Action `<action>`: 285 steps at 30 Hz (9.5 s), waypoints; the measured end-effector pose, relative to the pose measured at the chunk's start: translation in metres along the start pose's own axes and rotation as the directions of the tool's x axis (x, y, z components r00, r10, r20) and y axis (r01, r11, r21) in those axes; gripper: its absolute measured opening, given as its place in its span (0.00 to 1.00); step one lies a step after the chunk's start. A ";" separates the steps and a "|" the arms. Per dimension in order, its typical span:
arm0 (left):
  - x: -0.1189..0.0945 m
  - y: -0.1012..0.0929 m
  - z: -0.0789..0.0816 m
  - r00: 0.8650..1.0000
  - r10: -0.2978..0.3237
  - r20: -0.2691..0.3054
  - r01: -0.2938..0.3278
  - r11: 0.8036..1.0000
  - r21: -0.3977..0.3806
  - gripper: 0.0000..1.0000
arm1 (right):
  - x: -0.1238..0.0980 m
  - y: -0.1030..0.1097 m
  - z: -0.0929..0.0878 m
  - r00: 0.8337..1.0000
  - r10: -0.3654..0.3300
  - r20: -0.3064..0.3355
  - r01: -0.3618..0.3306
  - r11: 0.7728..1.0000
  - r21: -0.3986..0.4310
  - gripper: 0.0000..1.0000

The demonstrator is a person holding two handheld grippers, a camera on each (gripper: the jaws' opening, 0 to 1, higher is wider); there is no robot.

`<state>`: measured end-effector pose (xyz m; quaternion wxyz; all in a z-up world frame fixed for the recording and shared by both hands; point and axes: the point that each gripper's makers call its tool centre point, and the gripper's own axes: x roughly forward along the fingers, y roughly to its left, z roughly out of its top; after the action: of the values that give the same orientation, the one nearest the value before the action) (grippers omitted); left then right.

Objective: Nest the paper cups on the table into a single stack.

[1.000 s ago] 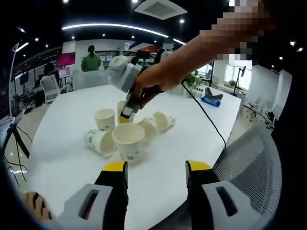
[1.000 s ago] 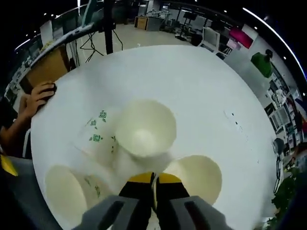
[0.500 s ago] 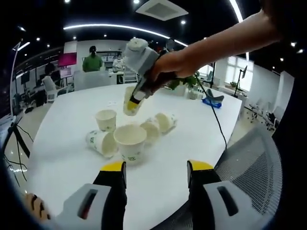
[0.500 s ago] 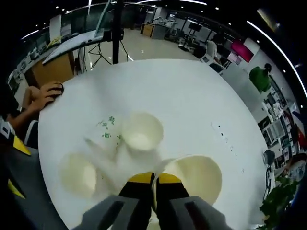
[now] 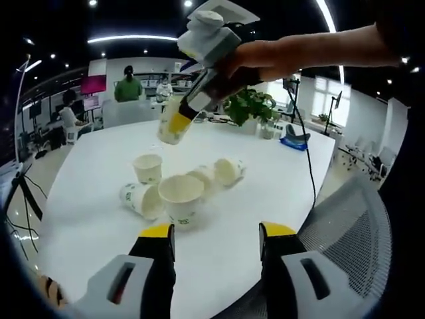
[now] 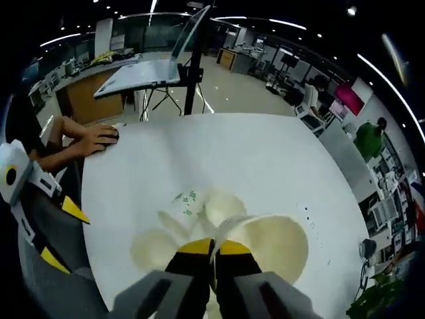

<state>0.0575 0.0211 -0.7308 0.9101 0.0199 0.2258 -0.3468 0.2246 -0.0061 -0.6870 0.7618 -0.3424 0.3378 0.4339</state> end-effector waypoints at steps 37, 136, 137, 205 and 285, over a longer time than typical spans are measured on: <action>0.000 0.002 0.000 1.000 0.011 0.001 -0.011 1.000 0.003 0.50 | 0.008 0.104 -0.021 0.959 0.218 -0.183 -0.254 0.945 -0.204 0.00; 0.000 0.002 -0.003 1.000 0.002 -0.011 -0.002 1.000 -0.012 0.48 | 0.087 -0.037 -0.090 0.928 -0.185 -0.323 0.281 0.917 0.284 0.54; 0.001 0.002 -0.003 1.000 0.002 -0.012 -0.002 1.000 -0.012 0.48 | 0.090 -0.040 -0.091 0.929 -0.184 -0.321 0.281 0.915 0.291 0.54; 0.002 0.011 -0.008 0.998 0.047 -0.039 -0.048 0.999 -0.022 0.50 | 0.048 -0.080 -0.098 0.901 -0.416 -0.121 0.433 0.864 0.255 0.00; 0.001 0.008 -0.005 0.999 0.033 -0.028 -0.033 0.999 -0.009 0.50 | 0.012 0.046 -0.023 0.989 0.090 -0.114 -0.098 0.992 -0.073 0.00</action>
<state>0.0616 0.0272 -0.7368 0.9126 0.0239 0.2397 -0.3304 0.1838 -0.0013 -0.7197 0.7065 -0.3793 0.3781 0.4626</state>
